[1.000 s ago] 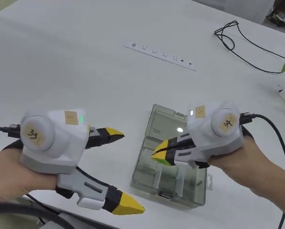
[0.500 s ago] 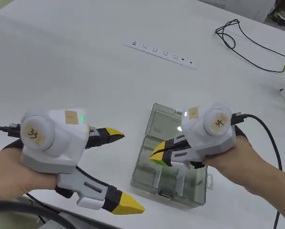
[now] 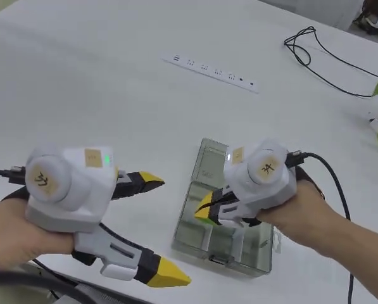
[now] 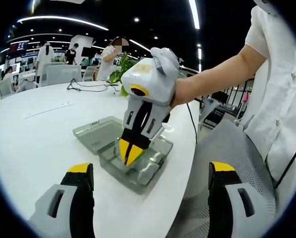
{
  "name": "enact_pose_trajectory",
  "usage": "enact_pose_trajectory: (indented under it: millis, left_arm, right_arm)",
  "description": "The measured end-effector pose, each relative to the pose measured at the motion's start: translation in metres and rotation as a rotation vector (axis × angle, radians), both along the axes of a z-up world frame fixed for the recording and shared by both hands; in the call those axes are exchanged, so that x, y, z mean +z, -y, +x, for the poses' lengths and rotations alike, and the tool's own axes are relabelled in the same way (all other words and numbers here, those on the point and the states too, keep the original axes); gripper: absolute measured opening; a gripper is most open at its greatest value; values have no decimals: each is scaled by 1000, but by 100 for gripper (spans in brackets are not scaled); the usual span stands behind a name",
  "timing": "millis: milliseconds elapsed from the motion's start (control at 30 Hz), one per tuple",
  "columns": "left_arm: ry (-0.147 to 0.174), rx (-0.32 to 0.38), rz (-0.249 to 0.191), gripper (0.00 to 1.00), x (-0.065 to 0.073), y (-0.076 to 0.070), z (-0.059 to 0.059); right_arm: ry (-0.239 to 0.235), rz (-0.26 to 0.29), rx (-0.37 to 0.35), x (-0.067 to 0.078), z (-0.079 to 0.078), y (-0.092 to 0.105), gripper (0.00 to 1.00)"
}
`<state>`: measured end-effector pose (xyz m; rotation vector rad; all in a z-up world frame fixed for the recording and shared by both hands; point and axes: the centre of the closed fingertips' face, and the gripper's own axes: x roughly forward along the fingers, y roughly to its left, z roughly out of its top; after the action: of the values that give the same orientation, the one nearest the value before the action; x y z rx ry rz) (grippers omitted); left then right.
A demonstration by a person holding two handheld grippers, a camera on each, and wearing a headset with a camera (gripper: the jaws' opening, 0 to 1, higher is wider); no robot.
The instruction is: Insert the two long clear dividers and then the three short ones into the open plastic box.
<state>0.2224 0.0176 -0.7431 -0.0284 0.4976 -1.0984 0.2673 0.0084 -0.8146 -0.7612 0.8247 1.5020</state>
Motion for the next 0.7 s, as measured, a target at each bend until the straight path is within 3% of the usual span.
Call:
enact_pose_trajectory:
  millis: [133,367,567,700]
  left_arm:
    - [0,1,-2,98,0,0,1]
    - [-3,0,5,99,-1,-2,0]
    - [-1,3,9,99,0,-3,0]
    - [1,4,13,99,1,-3,-1]
  right_arm:
    - [24,-41,12,-7,0,-1,2]
    - [22,-43,7,-7,1,1,3]
    - [-10,-21,-28,-7,0,0,4]
    - [-34,18,-72,0,2,-2,9]
